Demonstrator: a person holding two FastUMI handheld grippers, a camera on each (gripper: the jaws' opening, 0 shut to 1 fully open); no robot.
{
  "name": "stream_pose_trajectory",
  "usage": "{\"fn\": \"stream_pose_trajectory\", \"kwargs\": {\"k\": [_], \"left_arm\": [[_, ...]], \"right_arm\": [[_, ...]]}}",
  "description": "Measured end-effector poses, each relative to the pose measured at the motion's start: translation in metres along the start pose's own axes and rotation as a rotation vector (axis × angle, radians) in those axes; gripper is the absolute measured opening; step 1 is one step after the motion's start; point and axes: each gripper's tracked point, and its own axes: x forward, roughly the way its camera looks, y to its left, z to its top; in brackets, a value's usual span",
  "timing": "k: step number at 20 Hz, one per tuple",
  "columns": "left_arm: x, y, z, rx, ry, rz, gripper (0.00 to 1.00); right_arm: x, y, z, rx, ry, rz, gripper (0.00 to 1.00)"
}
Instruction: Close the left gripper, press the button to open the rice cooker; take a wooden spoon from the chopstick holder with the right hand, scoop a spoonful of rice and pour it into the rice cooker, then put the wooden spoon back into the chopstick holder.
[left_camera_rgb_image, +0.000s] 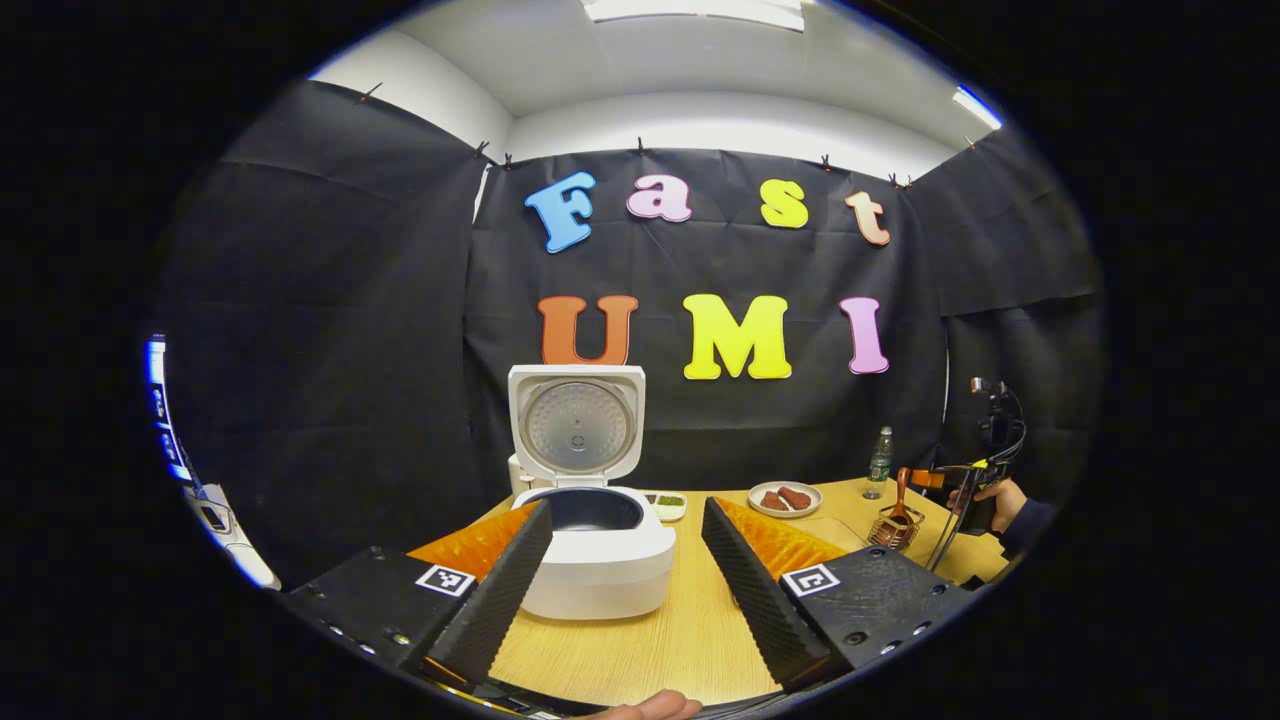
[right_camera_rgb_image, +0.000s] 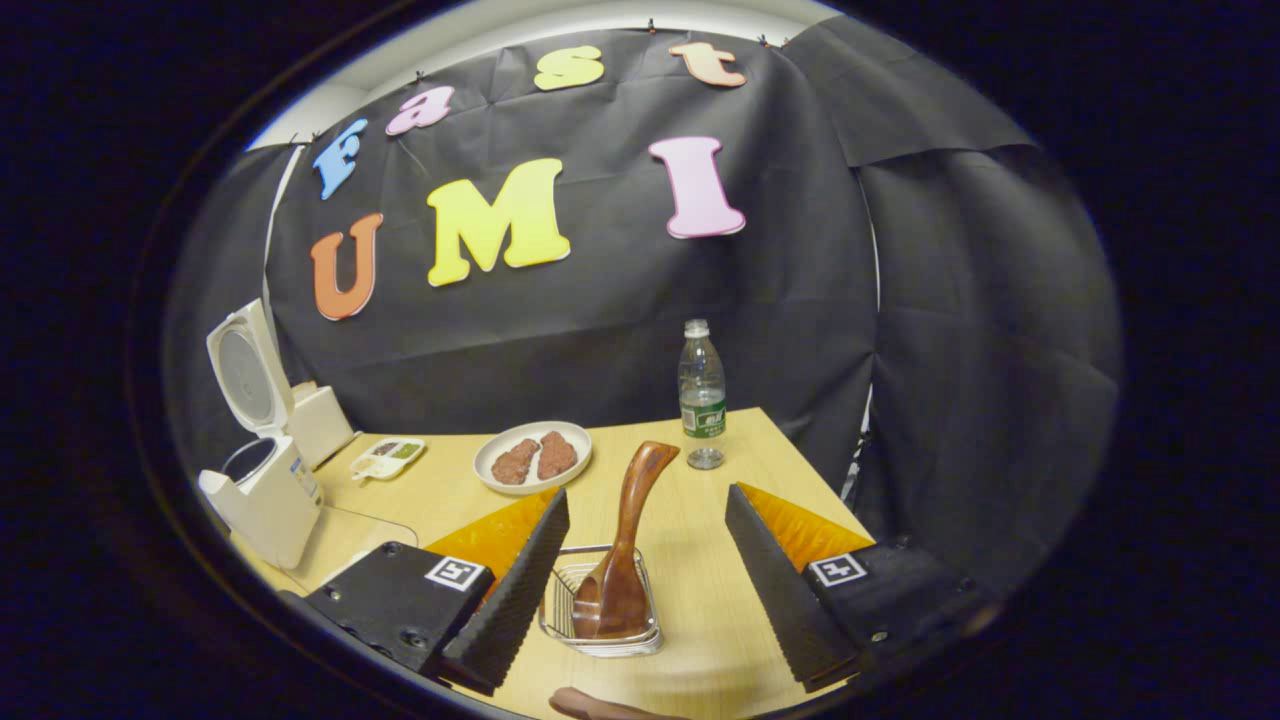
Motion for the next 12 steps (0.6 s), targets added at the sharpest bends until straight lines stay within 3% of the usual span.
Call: {"fn": "stream_pose_trajectory", "kwargs": {"k": [1,2,4,6,10,11,12], "left_arm": [[-0.003,-0.001,-0.003,0.005,0.002,-0.004,0.96],[-0.006,-0.003,-0.003,0.009,0.0,-0.007,0.96],[-0.011,-0.004,-0.002,0.023,-0.017,-0.014,0.96],[-0.018,-0.009,0.001,0.024,-0.03,-0.027,0.96],[-0.032,-0.035,0.007,0.015,-0.054,-0.126,0.95],[-0.037,-0.04,0.004,0.021,-0.052,-0.149,0.95],[-0.043,-0.047,0.0,0.022,-0.038,-0.181,0.96]], "right_arm": [[0.007,0.006,-0.002,0.018,0.013,0.037,0.94],[0.011,0.013,-0.004,0.031,0.023,0.064,1.0],[0.025,0.016,-0.01,0.05,0.044,0.063,0.98],[0.034,0.017,-0.022,0.057,0.092,0.047,0.87],[0.052,0.025,-0.026,0.126,0.132,0.052,0.83],[0.056,0.025,-0.032,0.133,0.155,0.05,0.68],[0.057,0.025,-0.035,0.15,0.176,0.055,0.62]]}}
